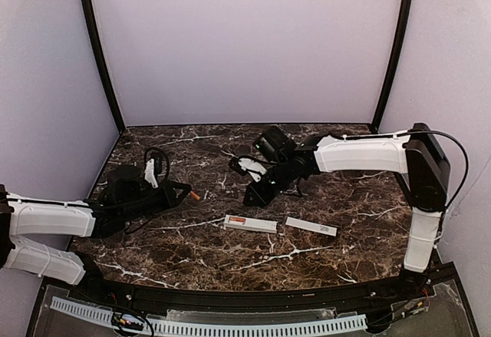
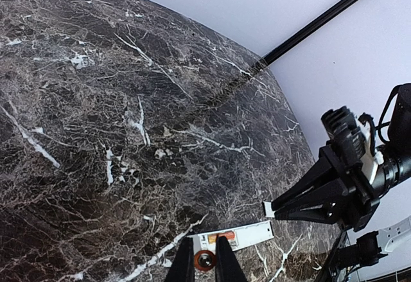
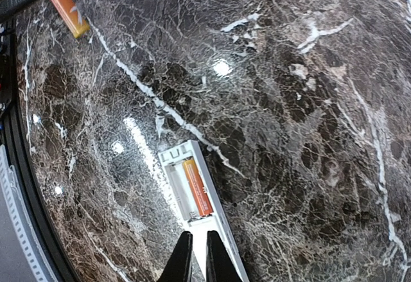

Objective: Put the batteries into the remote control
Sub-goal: Press the battery in the battery compartment.

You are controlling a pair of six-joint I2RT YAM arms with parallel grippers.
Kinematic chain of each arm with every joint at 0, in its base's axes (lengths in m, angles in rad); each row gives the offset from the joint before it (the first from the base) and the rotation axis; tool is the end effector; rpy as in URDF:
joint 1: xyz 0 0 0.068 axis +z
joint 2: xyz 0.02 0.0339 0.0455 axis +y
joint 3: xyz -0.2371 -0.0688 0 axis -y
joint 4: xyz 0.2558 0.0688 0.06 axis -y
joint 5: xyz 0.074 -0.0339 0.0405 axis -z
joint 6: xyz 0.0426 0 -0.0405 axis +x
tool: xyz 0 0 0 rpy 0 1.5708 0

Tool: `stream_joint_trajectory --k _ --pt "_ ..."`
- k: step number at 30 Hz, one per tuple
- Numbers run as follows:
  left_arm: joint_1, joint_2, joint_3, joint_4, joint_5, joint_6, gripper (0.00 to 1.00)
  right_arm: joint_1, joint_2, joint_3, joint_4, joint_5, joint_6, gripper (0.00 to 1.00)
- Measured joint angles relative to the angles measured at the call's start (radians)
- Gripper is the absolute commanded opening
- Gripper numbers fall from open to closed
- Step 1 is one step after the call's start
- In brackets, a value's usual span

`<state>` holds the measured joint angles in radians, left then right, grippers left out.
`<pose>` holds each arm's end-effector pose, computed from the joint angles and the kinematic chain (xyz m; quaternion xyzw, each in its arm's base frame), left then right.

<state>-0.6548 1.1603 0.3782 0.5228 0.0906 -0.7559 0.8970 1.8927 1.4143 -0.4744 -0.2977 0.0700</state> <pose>0.2052 -0.1624 0.1633 -0.0124 0.7922 -0.4222 0.4405 0.2499 0.3330 0.1804 -0.4199 0.8446 0.2649 0.2006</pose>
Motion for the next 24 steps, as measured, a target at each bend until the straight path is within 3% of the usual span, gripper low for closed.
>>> stream_joint_trajectory --k 9,24 --pt "0.000 -0.032 0.000 -0.002 -0.009 0.012 0.00 0.060 0.123 0.078 -0.099 0.061 -0.019 0.00" --pt "0.000 -0.045 0.000 -0.003 -0.021 0.017 0.00 0.072 0.171 0.133 -0.156 0.120 -0.058 0.02"
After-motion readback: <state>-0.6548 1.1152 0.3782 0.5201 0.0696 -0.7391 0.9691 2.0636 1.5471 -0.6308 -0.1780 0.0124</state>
